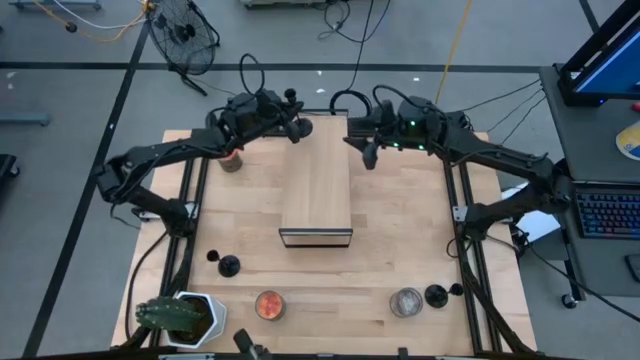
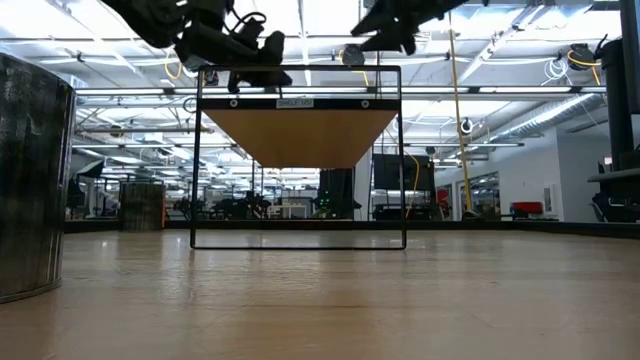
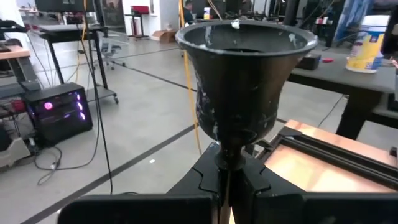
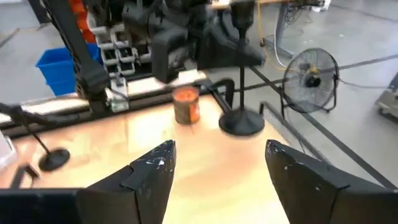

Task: Pick & Place candle stick holders
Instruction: Put the top black candle holder on the shelf

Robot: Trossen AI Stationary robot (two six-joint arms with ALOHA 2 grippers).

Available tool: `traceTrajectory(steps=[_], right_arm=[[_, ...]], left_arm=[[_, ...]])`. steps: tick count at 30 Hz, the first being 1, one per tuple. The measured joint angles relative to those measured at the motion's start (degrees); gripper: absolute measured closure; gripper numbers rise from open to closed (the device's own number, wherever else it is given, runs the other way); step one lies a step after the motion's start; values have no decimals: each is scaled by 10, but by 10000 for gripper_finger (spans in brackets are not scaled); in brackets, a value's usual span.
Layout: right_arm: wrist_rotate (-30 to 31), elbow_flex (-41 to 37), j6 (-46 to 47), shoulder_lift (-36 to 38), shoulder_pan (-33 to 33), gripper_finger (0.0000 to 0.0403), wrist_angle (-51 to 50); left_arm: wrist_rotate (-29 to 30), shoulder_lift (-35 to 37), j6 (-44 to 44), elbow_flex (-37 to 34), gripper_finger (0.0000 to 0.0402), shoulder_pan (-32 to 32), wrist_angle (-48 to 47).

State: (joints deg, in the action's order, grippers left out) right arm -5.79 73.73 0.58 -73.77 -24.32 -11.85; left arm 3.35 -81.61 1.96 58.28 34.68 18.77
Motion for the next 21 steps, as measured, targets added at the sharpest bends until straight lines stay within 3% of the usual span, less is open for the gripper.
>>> traceTrajectory(steps=[6,15,21], right_arm=[[0,-96,-25,79,-25,171,28],[0,-265,-14,196,-31,172,161],[0,-331,-12,240,-31,172,224]], left_arm=[[2,-22,-4,0,393,15,11],[11,-45,-22,0,393,21,27],[13,-54,-23,1,393,21,26]])
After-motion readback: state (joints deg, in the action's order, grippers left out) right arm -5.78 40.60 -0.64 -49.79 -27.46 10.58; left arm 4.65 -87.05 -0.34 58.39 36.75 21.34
